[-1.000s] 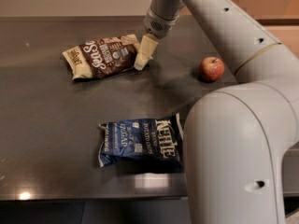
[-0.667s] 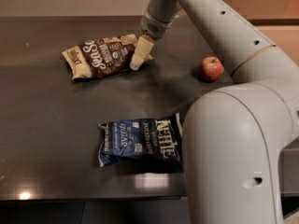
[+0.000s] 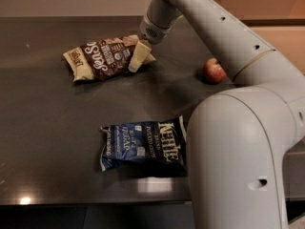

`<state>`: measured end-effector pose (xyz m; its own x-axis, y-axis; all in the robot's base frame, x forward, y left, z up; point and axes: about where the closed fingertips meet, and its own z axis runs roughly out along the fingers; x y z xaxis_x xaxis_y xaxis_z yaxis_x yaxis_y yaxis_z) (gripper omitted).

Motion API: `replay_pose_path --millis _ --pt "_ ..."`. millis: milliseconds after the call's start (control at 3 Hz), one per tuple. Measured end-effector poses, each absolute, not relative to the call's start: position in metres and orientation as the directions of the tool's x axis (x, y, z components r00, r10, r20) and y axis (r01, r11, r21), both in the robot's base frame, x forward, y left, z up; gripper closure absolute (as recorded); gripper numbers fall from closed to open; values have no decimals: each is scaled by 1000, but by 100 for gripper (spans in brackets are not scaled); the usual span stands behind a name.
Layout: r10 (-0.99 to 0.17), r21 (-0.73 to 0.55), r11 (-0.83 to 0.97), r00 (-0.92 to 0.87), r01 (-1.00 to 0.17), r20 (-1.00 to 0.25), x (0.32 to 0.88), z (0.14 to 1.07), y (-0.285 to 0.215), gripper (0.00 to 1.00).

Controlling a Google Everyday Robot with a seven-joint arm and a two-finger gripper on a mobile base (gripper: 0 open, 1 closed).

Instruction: Move brown chip bag near blue chip bag

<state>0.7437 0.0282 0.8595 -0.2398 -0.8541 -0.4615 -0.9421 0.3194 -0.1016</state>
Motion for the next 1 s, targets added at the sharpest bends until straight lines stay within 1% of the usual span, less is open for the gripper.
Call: replay_pose_path --millis 667,1000 --pt "-846 -110 343 -255 -933 -468 752 858 18 64" --pt "-872 -121 300 -221 -946 -437 737 867 17 87"
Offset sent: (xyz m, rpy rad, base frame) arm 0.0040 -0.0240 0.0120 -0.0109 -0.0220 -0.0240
